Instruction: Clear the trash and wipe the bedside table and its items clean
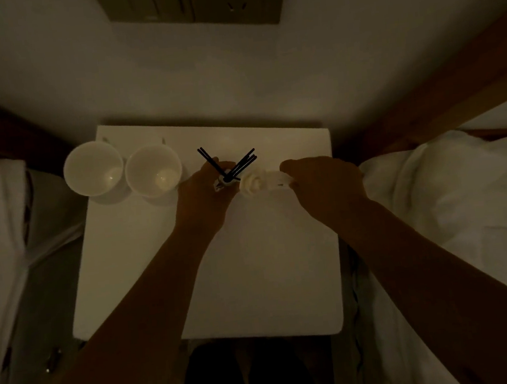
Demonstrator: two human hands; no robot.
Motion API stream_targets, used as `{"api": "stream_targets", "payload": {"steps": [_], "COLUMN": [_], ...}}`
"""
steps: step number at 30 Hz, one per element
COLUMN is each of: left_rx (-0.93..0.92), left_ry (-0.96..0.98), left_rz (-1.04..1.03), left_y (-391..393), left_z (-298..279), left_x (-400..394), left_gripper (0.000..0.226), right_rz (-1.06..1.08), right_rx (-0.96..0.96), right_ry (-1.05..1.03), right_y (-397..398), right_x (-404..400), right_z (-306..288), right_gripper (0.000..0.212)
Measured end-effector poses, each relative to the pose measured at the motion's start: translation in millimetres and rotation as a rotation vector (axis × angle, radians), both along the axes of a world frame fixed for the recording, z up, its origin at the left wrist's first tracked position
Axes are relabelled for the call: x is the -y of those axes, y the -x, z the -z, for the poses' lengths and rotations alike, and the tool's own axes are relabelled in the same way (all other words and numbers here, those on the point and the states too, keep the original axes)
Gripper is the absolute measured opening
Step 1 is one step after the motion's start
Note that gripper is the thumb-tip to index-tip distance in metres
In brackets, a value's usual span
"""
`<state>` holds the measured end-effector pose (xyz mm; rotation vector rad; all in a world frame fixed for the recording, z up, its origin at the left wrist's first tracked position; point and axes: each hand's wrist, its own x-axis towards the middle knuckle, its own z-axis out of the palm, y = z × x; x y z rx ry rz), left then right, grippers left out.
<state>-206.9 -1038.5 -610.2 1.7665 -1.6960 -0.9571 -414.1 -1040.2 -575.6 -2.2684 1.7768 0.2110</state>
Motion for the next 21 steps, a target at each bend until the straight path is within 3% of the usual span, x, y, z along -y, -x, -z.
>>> {"api": "stream_targets", "payload": {"steps": [6,12,19,21], "left_rx": [-0.083,-0.127,-0.243,-0.168], "left_ry": [-0.092,-0.123,-0.169,-0.222], "left_rz": [-0.024,-0.004,-0.144,-0.196], "left_y": [-1.2,-4.2,-5.1,-2.7], "left_z": [19.1,25.1,31.8,26.3], "left_x": [8.8,10.3,1.7,-5.2], "left_gripper": [0.038,0.036,0.064,0.082], "right_rz": [0.039,0.072,0.119,0.113], "right_rx": [0.057,0.047,0.142,0.145], "right_ry": [-0.016,-0.002,-0.043,-0.045], "right_y": [1.0,-0.9,1.2,0.5], "right_x": [4.9,3.6,-0.3,0.5], "right_z": [15.6,25.5,30.4,31.5], "right_gripper": [0.031,0.025,0.035,0.044]}}
